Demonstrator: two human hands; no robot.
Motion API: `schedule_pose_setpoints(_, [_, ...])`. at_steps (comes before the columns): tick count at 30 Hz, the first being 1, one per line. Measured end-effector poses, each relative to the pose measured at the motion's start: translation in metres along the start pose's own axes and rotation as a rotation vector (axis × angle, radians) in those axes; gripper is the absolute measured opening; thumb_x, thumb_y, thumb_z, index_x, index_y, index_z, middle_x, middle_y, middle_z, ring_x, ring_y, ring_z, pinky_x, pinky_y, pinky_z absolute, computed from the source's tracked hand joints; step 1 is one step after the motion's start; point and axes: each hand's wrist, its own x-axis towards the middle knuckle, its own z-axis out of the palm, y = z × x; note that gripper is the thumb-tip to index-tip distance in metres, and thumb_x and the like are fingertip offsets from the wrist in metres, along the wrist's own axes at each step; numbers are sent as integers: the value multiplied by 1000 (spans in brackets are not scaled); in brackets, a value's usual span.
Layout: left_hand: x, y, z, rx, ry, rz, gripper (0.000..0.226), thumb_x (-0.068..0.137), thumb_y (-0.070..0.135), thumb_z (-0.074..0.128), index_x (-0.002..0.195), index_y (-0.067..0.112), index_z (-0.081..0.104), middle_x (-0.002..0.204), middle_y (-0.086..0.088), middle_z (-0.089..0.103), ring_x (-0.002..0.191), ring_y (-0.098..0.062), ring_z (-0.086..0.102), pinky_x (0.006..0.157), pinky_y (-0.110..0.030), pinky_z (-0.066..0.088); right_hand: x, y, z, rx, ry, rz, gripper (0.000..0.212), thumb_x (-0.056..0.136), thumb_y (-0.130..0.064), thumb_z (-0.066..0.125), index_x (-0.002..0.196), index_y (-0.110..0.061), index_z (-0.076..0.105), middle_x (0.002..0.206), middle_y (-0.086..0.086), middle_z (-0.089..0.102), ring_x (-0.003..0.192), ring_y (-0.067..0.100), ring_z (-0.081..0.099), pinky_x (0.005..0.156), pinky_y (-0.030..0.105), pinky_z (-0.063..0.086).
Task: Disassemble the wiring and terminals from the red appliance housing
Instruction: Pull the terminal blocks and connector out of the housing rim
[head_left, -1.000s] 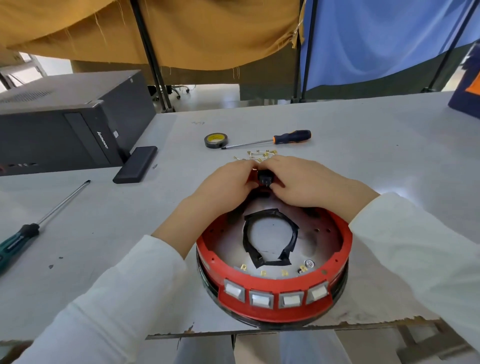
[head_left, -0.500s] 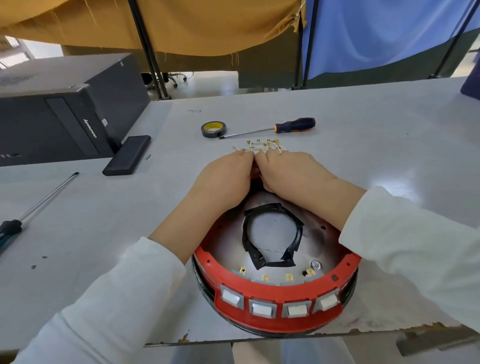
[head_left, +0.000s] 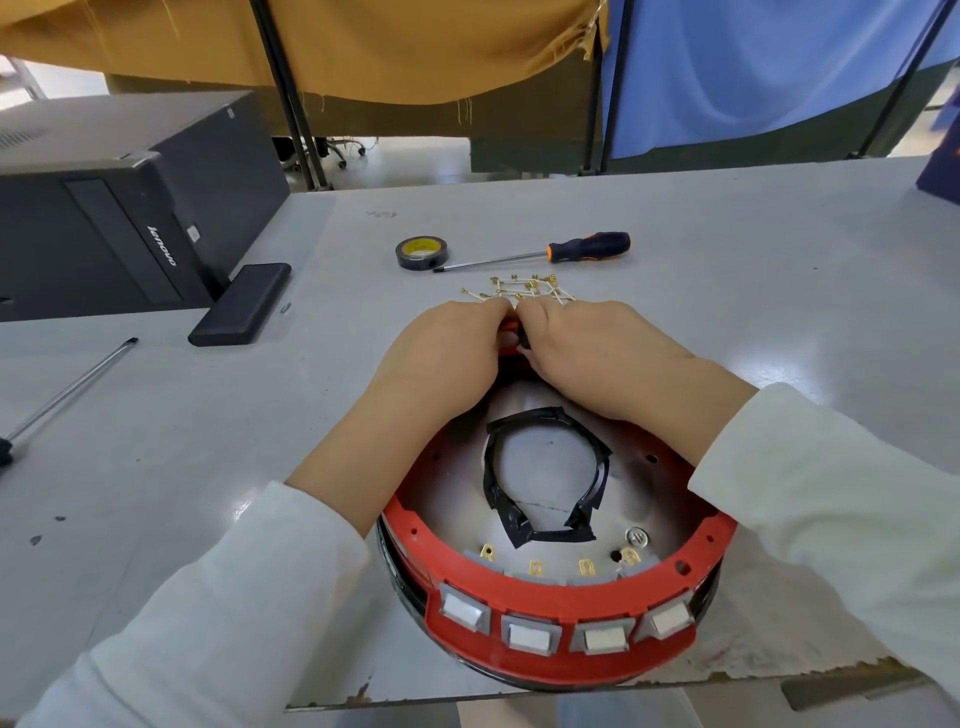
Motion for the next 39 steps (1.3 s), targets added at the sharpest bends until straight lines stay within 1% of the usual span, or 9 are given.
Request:
schedule_pose_setpoints(4, [1, -1, 0, -8, -4, 8, 23, 96, 19, 42, 114, 19, 56, 106, -9, 66, 96, -30, 58, 79, -39, 46, -1, 2, -4, 185, -17, 84, 29, 99, -33, 40, 118, -11, 41, 117, 8, 54, 98, 29, 57, 62, 36, 35])
schedule_pose_setpoints(8, [0, 0, 1, -15, 2, 43, 27, 96, 17, 42, 119, 24, 54, 108, -6, 66, 96, -28, 59, 79, -40, 47, -8, 10, -6, 209, -49, 28, 27, 99, -25, 40, 122, -11, 41, 120, 9, 48, 101, 27, 52, 72, 42, 46])
schedule_pose_setpoints(10, [0, -1, 2, -18, 6, 45, 28, 95, 17, 42, 119, 26, 53, 109, -5, 66, 97, -28, 59, 80, -41, 48, -10, 11, -4, 194, -55, 5, 27, 101, -28, 35, 122, -12, 40, 119, 9, 49, 97, 27, 54, 67, 40, 44])
schedule_pose_setpoints(13, [0, -1, 2, -17, 14, 52, 27, 94, 15, 41, 116, 26, 53, 107, -6, 66, 94, -28, 59, 74, -37, 46, -7, 6, -2, 113, -25, 22, 22, 100, -24, 34, 117, -11, 42, 113, 9, 51, 88, 26, 55, 57, 36, 33])
schedule_pose_setpoints(16, [0, -2, 3, -20, 17, 53, 29, 92, 12, 40, 114, 26, 53, 107, -5, 66, 94, -29, 58, 71, -35, 43, -5, 0, -1, 40, -15, 62, 26, 98, -20, 34, 119, -8, 44, 112, 10, 52, 89, 30, 58, 54, 37, 28])
schedule_pose_setpoints(22, [0, -3, 4, -19, 11, 44, 25, 93, 13, 40, 110, 26, 53, 104, -5, 66, 91, -28, 58, 69, -34, 42, -5, -3, -2, -54, -19, 53, 30, 98, -18, 29, 125, -8, 38, 111, 10, 53, 89, 31, 59, 52, 35, 28])
schedule_pose_setpoints(34, [2, -4, 5, -56, 14, 50, 30, 93, 12, 42, 115, 29, 53, 107, -3, 66, 93, -26, 59, 68, -31, 39, -6, -3, -2, -64, -23, 60, 27, 99, -19, 31, 120, -8, 41, 110, 9, 55, 87, 31, 60, 52, 35, 28])
schedule_pose_setpoints(36, [3, -5, 6, -55, 15, 41, 28, 94, 14, 43, 116, 27, 53, 107, -4, 66, 95, -27, 58, 69, -32, 40, -6, 0, -3, -12, -10, 69, 28, 97, -23, 34, 120, -10, 43, 111, 7, 56, 87, 29, 60, 54, 35, 31])
schedule_pose_setpoints(39, [4, -4, 6, -31, -7, 19, 23, 95, 19, 44, 116, 24, 53, 108, -5, 66, 96, -27, 58, 73, -34, 42, -7, 6, -6, 145, -5, 59, 33, 96, -37, 40, 117, -12, 43, 112, 5, 55, 88, 27, 59, 58, 35, 35])
